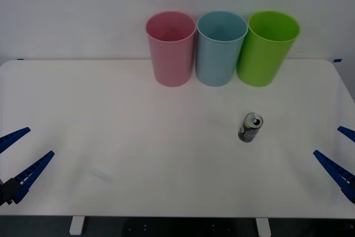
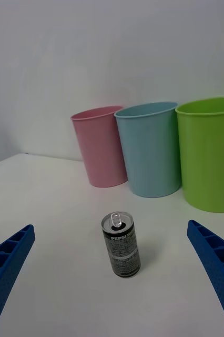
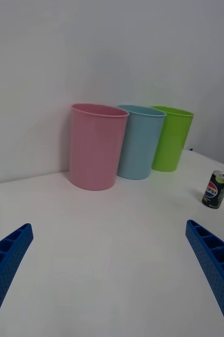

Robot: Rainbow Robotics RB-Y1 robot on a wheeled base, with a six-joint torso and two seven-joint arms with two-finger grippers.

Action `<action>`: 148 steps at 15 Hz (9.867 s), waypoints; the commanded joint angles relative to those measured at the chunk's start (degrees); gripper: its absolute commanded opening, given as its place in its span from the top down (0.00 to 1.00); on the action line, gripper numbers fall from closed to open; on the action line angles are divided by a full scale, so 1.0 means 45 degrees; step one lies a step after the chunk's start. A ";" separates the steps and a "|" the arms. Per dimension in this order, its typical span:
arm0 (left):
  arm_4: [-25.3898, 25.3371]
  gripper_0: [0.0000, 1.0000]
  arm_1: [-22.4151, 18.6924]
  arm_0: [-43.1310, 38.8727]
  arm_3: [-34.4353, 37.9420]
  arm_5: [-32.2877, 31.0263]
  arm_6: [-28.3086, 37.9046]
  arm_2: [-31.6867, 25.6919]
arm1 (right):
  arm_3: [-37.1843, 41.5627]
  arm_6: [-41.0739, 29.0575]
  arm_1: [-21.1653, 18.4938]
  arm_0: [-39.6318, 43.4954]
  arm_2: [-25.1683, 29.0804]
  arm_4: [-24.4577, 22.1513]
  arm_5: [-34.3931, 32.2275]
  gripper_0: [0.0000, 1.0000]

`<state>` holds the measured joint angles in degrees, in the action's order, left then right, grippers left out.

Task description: Grasp the object on the table and drop it into the matching bin: aluminum can to the light blue bin, PET bottle to the pink bin.

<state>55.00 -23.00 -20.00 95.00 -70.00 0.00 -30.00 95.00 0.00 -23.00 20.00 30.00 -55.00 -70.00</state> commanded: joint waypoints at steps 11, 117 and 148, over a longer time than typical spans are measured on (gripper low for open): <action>0.0000 0.00 0.0000 0.0000 0.0000 0.0000 0.0000 0.0000 | -0.0232 0.0547 0.0169 0.0556 -0.0339 -0.0043 0.0282 0.00; 0.0000 0.00 0.0000 0.0000 0.0000 0.0000 0.0000 0.0000 | -0.3748 -0.3984 0.0189 -1.1222 -0.5866 -0.4790 0.8036 1.00; 0.0000 0.00 0.0000 0.0000 0.0000 0.0000 0.0000 0.0000 | -1.0310 -0.2148 0.2083 -1.6202 -0.5885 -0.5708 1.1454 0.00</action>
<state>55.00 -23.00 -20.00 95.00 -70.00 0.00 -30.00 48.60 -9.82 -13.63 -52.93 3.53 -80.76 -18.24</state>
